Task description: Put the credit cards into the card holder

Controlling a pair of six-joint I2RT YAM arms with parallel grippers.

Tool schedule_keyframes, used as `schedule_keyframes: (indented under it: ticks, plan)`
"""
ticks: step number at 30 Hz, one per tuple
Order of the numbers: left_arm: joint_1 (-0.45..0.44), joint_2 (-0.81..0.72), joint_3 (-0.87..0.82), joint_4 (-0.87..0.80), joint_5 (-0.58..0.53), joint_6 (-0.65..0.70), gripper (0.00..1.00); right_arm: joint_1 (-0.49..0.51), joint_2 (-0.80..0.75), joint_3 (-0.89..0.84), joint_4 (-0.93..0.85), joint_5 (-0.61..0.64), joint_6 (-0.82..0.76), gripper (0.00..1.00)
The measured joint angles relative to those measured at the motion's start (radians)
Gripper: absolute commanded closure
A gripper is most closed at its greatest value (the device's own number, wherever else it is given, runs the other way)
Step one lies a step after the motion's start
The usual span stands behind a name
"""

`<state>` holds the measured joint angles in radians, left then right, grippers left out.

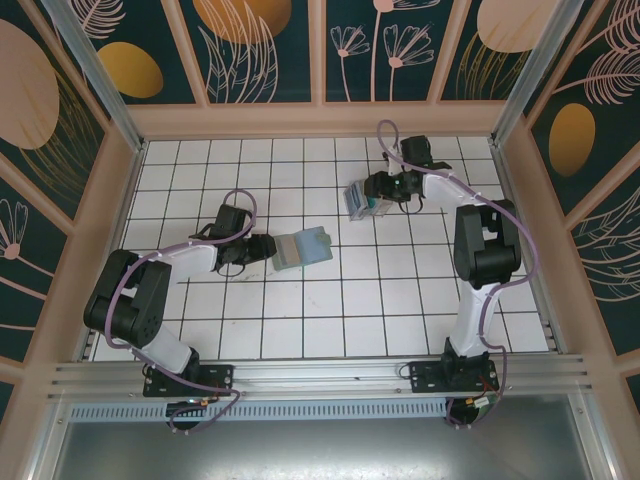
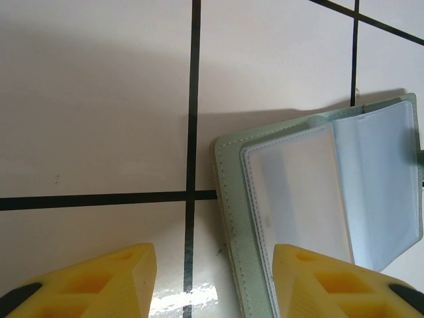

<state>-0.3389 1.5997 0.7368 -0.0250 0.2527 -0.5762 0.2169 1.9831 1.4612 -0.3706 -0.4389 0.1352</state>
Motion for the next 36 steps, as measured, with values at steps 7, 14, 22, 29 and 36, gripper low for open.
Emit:
schedule_keyframes:
  ticks: [7,14,22,29,36]
  plan:
    - [0.0,0.0,0.0,0.006,0.0,0.0,0.49,0.021,0.017,0.029,-0.033,0.051,-0.01,0.48]
    - [0.0,0.0,0.0,0.007,0.0,0.0,0.49,0.037,0.03,0.035,-0.049,0.053,-0.023,0.48]
    - [0.0,0.0,0.0,0.006,0.0,0.0,0.49,0.011,0.027,0.029,-0.018,-0.034,-0.008,0.53]
    - [0.0,0.0,0.0,0.006,0.0,0.0,0.5,-0.002,0.02,0.014,-0.002,-0.06,0.007,0.65]
    - [0.0,0.0,0.0,0.006,0.0,0.0,0.5,-0.002,0.02,0.008,0.001,-0.057,0.013,0.89]
